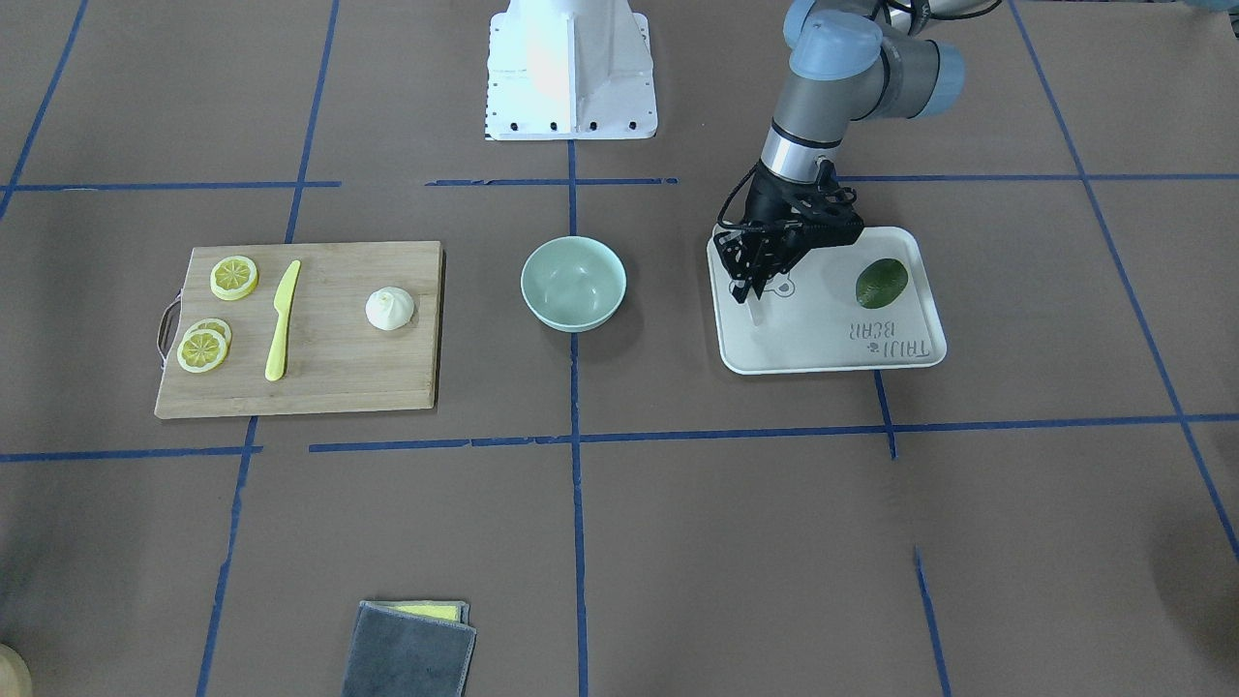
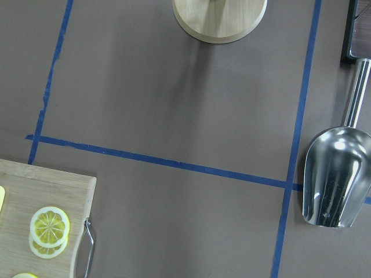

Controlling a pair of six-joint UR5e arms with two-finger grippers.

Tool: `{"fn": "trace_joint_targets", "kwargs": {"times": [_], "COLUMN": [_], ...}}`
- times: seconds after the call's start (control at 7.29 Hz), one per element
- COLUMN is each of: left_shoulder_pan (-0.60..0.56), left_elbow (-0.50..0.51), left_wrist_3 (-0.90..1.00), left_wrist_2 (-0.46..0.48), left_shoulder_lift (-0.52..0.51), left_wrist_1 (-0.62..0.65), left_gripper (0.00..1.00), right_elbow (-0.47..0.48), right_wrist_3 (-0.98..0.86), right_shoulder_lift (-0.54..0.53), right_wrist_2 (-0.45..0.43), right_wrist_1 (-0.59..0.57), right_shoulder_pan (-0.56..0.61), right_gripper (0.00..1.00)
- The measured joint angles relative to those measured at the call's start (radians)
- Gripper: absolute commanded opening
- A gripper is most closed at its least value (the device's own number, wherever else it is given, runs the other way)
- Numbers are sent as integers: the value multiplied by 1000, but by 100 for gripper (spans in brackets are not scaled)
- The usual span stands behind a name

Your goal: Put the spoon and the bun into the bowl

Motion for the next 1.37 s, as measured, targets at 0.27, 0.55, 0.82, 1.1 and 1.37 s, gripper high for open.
{"fn": "trace_joint_targets", "kwargs": {"times": [0.27, 0.55, 0.82, 1.1, 1.37], "left_shoulder_pan": [12, 49, 83, 94, 94], "left_elbow": [61, 142, 171, 196, 191], "left_wrist_3": [-191, -290, -325, -327, -275], "left_wrist_2": [24, 59, 71, 72, 73], "left_shoulder_lift": [-182, -299, -340, -370, -369], "left_wrist_1": [171, 253, 266, 267, 269], "left_gripper": [0, 0, 43, 100, 100], "right_elbow": [1, 2, 2, 2, 3], "right_wrist_3": [1, 3, 3, 3, 4], "right_shoulder_lift": [-1, -1, -1, -1, -1], "right_wrist_2": [1, 5, 7, 8, 8], "right_wrist_1": [0, 0, 0, -1, -1], "right_shoulder_pan": [0, 0, 0, 0, 0], "right_gripper": [100, 100, 100, 100, 100]}}
